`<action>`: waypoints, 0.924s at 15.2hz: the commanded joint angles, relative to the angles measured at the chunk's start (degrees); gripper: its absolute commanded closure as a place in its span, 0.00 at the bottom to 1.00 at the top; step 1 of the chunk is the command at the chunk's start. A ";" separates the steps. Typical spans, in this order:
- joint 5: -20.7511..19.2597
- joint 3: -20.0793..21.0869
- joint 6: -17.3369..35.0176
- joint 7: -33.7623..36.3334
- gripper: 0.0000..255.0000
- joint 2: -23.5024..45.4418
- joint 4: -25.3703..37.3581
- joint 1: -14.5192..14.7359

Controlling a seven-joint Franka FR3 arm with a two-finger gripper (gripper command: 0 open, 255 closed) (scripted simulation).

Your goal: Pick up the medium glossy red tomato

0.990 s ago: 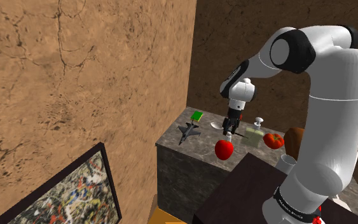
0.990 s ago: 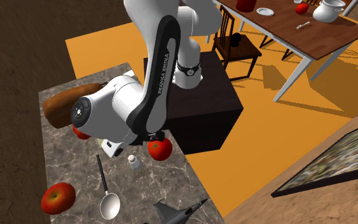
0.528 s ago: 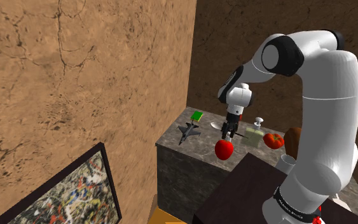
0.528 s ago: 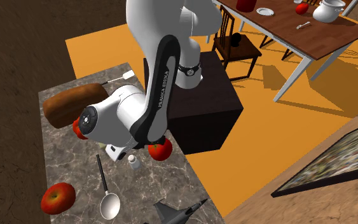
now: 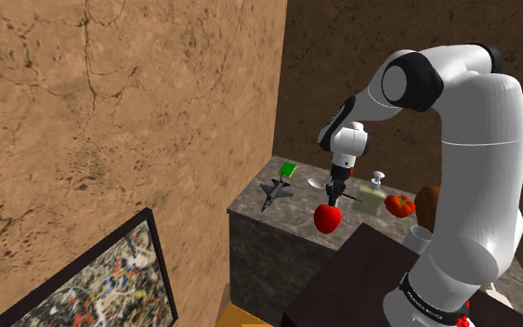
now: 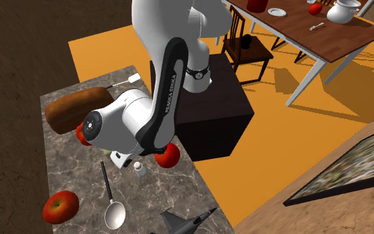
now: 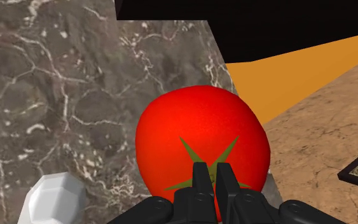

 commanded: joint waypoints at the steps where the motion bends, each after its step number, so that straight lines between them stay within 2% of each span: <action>1: 0.00 0.01 0.00 0.00 1.00 0.01 -0.01 0.00; 14: -6.48 -3.10 -6.13 5.30 1.00 -8.69 -0.52 2.09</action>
